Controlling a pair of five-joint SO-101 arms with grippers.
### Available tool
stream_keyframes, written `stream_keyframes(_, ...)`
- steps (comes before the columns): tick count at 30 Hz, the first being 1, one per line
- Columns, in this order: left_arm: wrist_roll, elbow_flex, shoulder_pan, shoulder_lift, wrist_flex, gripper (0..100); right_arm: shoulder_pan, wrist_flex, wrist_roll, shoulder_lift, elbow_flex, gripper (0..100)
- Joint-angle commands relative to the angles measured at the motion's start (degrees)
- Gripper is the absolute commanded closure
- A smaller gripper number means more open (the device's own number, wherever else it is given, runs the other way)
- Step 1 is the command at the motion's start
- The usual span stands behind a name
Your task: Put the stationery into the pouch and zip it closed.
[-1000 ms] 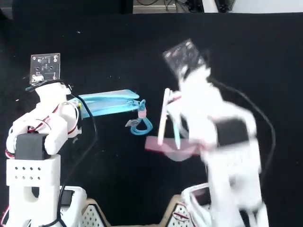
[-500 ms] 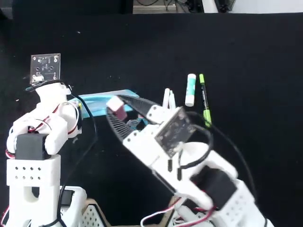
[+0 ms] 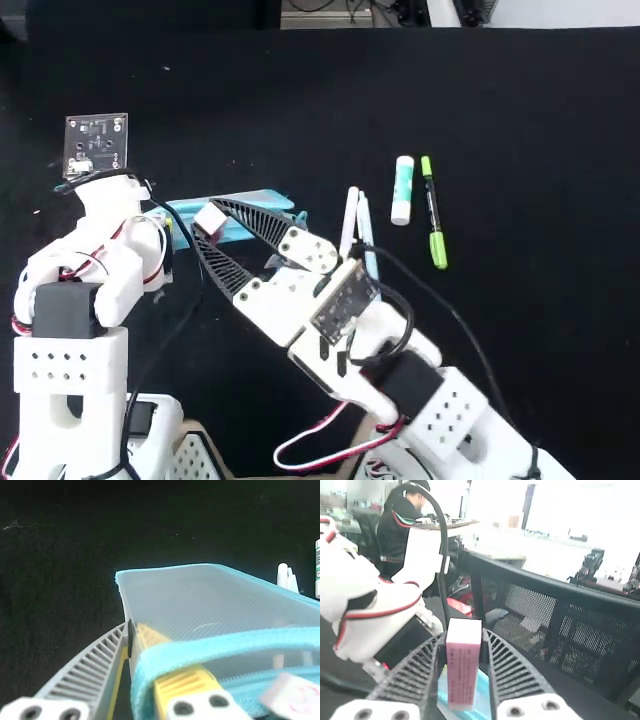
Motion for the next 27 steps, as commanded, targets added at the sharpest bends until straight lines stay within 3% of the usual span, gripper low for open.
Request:
stream_keyframes(1, -0.09, 0.75, -0.57, 0.18, 0.79, 97, 1.85, -9.23, -0.09, -0.75, 4.88, 98.7)
stream_keyframes(10, 0.0, 0.75, -0.13, 0.18, 0.79, 97, 8.35, -10.55, -0.18, -0.66, 7.25, 98.7)
stream_keyframes(20, 0.0, 0.75, -0.13, 0.18, 0.79, 97, 2.2, -10.11, -0.09, 6.73, 5.32, 98.6)
stream_keyframes(23, 0.0, 0.75, -0.31, 0.18, 0.79, 97, 1.93, -5.36, -0.09, 11.82, 0.48, 98.6)
stream_keyframes(27, 0.0, 0.75, -0.13, 0.18, 0.79, 97, 1.93, 10.46, -0.35, 13.67, -9.1, 96.1)
